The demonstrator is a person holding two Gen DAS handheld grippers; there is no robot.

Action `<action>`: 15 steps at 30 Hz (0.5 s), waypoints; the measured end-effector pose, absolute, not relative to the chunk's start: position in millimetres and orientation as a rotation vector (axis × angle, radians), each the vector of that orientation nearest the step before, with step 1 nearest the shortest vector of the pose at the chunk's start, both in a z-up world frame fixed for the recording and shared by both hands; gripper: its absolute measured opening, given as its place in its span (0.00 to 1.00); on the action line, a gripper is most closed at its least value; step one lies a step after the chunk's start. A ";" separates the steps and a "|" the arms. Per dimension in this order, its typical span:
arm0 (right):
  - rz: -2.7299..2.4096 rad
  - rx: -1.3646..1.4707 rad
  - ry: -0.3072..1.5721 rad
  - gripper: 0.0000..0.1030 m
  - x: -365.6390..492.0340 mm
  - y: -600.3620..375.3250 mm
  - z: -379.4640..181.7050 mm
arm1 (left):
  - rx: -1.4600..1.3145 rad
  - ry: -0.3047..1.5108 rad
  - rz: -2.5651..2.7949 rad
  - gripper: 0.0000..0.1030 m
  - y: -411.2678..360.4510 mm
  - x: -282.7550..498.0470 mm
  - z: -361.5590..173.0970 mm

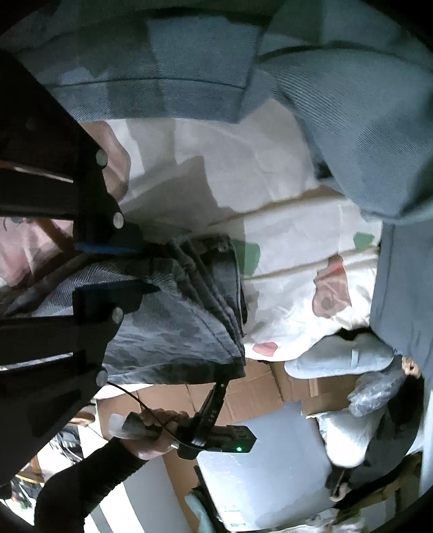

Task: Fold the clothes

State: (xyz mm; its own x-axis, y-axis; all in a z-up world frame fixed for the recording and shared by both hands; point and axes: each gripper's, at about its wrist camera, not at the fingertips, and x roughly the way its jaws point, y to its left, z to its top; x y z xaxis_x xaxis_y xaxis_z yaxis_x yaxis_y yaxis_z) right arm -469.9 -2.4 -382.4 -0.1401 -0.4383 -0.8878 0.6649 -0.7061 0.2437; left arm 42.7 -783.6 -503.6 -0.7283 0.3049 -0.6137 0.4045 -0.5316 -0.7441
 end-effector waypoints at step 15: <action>-2.026 1.377 0.265 0.05 -476.9 10.8 -360.1 | 1.191 1.349 -2.452 0.10 -788.9 3.7 -477.2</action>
State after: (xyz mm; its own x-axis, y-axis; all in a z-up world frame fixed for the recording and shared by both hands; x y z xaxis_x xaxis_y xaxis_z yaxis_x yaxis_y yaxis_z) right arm -476.9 10.8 -360.1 -0.2230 -0.4083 -0.8852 0.6225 -0.7584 0.1930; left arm 3.7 -788.9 -477.2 -0.6893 0.2658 -0.6739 0.4269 -0.6025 -0.6744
